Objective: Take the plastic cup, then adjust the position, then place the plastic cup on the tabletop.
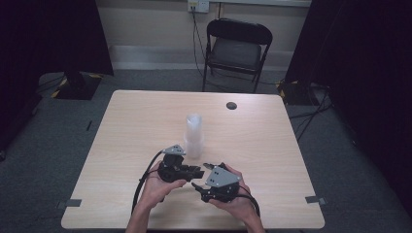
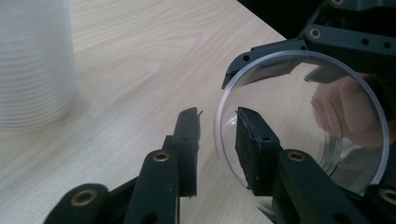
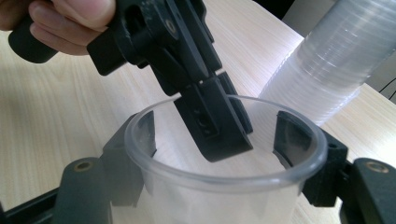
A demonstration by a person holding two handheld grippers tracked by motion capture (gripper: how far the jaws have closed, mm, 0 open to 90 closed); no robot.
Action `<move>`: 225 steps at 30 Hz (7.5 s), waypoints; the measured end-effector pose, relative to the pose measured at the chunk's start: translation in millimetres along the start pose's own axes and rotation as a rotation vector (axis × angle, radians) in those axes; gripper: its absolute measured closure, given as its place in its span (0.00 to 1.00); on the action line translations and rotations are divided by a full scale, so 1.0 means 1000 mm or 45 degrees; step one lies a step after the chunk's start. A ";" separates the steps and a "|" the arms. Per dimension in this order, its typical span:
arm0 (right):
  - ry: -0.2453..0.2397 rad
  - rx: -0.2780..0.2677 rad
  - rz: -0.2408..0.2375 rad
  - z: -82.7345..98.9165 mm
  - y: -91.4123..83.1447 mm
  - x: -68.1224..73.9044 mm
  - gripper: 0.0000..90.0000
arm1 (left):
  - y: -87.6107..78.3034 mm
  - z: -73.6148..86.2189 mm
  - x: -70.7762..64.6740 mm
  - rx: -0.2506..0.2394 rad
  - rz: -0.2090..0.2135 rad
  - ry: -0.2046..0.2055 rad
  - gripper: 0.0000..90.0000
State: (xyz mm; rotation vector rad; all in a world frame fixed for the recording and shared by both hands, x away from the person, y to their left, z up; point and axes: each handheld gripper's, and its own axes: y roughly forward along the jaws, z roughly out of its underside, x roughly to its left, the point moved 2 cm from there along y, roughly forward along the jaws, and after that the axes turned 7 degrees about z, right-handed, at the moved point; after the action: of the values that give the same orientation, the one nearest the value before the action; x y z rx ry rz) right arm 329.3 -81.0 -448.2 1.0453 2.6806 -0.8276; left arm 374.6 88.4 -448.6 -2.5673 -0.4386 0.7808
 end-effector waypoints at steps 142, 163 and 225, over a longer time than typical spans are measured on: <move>0.651 0.117 0.353 0.058 0.081 -0.167 0.29 | -0.051 0.065 0.010 -0.348 -0.429 0.037 0.19; 0.685 0.134 0.293 0.063 0.077 -0.158 0.26 | -0.053 0.062 0.012 -0.353 -0.435 0.041 0.19; 0.777 0.047 0.330 0.063 -0.011 -0.078 0.25 | -0.064 0.068 0.017 -0.361 -0.571 0.028 0.17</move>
State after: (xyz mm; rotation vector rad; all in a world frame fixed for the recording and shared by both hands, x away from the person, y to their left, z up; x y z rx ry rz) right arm 376.6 -167.1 -471.5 1.8605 2.8855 -0.5759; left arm 337.4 171.4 -477.2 -2.5705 -1.1401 0.5570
